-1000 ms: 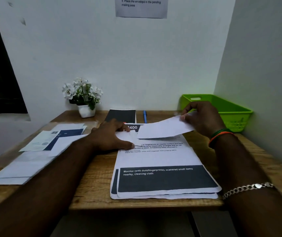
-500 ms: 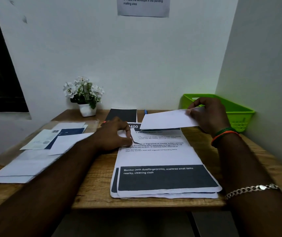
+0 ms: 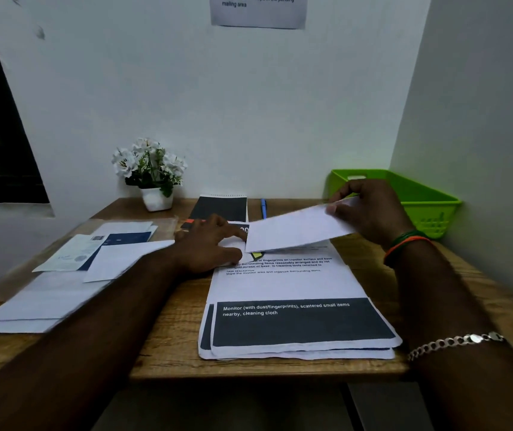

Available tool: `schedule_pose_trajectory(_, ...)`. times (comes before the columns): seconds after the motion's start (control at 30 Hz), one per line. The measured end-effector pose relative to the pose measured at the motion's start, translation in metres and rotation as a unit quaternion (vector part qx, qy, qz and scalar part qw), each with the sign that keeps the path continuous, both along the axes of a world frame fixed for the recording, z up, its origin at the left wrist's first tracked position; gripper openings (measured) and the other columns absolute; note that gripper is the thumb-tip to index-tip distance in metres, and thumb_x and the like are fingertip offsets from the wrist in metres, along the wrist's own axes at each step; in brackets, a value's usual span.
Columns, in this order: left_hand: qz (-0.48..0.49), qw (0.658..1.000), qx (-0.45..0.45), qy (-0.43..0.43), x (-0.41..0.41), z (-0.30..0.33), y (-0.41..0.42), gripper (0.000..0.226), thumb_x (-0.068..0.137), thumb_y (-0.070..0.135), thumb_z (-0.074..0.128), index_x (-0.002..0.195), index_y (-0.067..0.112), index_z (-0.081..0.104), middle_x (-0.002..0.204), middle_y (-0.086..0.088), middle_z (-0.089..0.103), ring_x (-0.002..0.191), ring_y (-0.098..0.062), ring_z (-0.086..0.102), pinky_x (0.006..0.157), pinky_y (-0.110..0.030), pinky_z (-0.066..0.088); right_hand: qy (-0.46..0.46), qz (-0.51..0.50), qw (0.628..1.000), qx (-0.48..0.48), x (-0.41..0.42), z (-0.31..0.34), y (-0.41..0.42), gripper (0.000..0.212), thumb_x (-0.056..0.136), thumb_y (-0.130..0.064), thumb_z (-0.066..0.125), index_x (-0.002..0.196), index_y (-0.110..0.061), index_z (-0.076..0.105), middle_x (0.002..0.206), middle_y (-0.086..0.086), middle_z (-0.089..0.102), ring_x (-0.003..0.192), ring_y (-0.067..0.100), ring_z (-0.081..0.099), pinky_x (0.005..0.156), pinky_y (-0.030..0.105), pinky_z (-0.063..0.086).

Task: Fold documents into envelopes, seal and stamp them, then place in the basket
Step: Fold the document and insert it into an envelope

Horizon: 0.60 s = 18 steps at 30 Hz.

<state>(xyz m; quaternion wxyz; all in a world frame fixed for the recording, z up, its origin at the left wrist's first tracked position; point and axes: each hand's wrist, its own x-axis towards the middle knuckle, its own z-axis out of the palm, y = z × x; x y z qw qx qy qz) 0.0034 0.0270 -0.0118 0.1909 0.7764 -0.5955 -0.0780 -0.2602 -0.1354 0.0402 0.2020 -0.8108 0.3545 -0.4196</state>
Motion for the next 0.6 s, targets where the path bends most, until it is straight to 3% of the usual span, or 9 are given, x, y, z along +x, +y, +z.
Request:
schedule_pose_trajectory(0.07, 0.0, 1.0, -0.006, 0.023, 0.001, -0.001, 0.0, 0.042, 0.067, 0.057, 0.057, 0.108, 0.065, 0.055, 0.127, 0.016, 0.038, 0.121, -0.014, 0.027, 0.095, -0.037, 0.015, 0.049, -0.027, 0.998, 0.003, 0.0, -0.003, -0.001, 0.015, 0.072, -0.017, 0.084, 0.069, -0.024, 0.071, 0.07, -0.005, 0.065, 0.071, 0.013, 0.057, 0.056, 0.023, 0.04)
schedule_pose_trajectory(0.17, -0.001, 1.0, -0.005, 0.017, 0.002, -0.001, -0.004, 0.04, 0.061, 0.056, 0.053, 0.099, 0.068, 0.051, 0.116, 0.016, 0.039, 0.118, -0.016, 0.03, 0.101, -0.042, 0.021, 0.075, -0.052, 0.996, 0.004, -0.001, -0.003, -0.001, 0.021, 0.071, -0.016, 0.083, 0.063, -0.028, 0.068, 0.065, -0.01, 0.06, 0.064, 0.01, 0.056, 0.051, 0.021, 0.034)
schedule_pose_trajectory(0.23, -0.005, 1.0, -0.002, 0.003, 0.002, -0.001, -0.008, 0.041, 0.059, 0.055, 0.052, 0.098, 0.066, 0.05, 0.109, 0.017, 0.037, 0.116, -0.019, 0.033, 0.107, -0.048, 0.025, 0.075, -0.059, 0.995, 0.006, -0.003, -0.003, 0.0, 0.021, 0.071, -0.018, 0.083, 0.063, -0.029, 0.067, 0.063, -0.012, 0.057, 0.062, 0.008, 0.054, 0.051, 0.02, 0.033)
schedule_pose_trajectory(0.37, -0.002, 1.0, -0.01, 0.013, 0.003, -0.003, -0.013, 0.042, 0.057, 0.051, 0.053, 0.099, 0.058, 0.054, 0.106, 0.022, 0.038, 0.112, -0.02, 0.034, 0.103, -0.049, 0.026, 0.078, -0.072, 0.994, 0.004, -0.001, -0.002, 0.001, 0.021, 0.071, -0.021, 0.084, 0.063, -0.03, 0.067, 0.067, -0.011, 0.058, 0.072, 0.017, 0.059, 0.053, 0.019, 0.033)
schedule_pose_trajectory(0.5, 0.001, 0.999, -0.032, 0.029, 0.004, -0.005, -0.011, 0.038, 0.058, 0.049, 0.055, 0.096, 0.053, 0.057, 0.106, 0.024, 0.04, 0.114, -0.019, 0.036, 0.095, -0.044, 0.026, 0.06, -0.065, 0.996, 0.012, 0.0, -0.002, 0.003, 0.02, 0.07, -0.019, 0.083, 0.063, -0.029, 0.068, 0.067, -0.015, 0.06, 0.064, 0.002, 0.054, 0.052, 0.019, 0.033)
schedule_pose_trajectory(0.6, -0.005, 0.999, -0.034, 0.033, 0.004, -0.006, -0.01, 0.041, 0.06, 0.048, 0.054, 0.1, 0.058, 0.057, 0.108, 0.023, 0.04, 0.114, -0.018, 0.035, 0.099, -0.046, 0.026, 0.063, -0.066, 0.996, 0.007, 0.001, -0.003, 0.003, 0.019, 0.07, -0.02, 0.084, 0.064, -0.03, 0.068, 0.071, -0.009, 0.062, 0.071, 0.015, 0.059, 0.054, 0.02, 0.034)
